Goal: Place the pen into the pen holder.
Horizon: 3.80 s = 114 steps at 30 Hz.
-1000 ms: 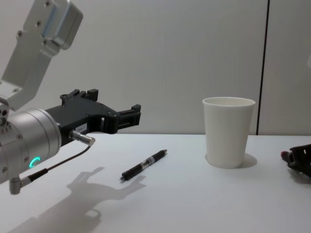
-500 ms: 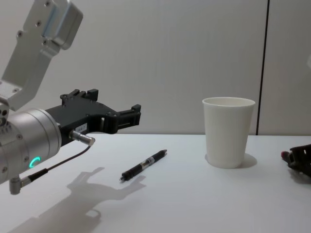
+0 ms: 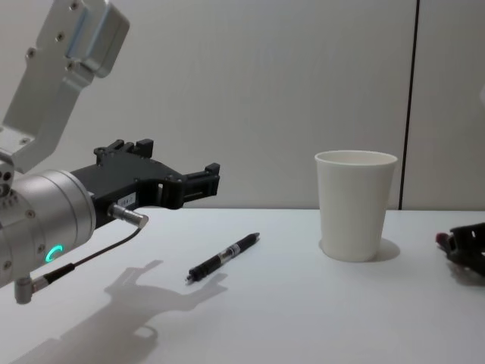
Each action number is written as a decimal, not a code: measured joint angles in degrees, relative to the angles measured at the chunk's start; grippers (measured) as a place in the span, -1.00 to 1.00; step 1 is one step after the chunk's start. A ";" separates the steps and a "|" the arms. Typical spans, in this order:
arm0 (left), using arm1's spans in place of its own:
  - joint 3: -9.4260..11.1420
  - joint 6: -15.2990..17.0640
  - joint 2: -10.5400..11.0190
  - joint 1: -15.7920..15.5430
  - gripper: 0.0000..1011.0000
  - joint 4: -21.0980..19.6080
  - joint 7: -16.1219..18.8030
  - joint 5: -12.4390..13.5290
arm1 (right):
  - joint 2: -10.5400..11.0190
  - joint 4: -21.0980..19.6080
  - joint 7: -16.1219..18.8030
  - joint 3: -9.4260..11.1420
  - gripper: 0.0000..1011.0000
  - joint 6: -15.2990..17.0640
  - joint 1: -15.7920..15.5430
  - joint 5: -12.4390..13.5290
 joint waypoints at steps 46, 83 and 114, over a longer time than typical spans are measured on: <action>0.00 0.00 0.00 0.00 0.98 0.00 0.00 0.00 | -7.39 -3.95 1.92 7.06 -0.61 -35.03 -3.49 1.36; 0.00 0.00 0.00 0.00 0.98 0.00 0.00 0.00 | -12.31 2.19 6.90 0.54 -0.61 -57.06 1.08 -7.19; 0.00 0.00 0.00 0.00 0.98 0.00 0.00 0.00 | -13.55 10.27 4.46 -2.40 -0.61 -55.10 6.76 -19.14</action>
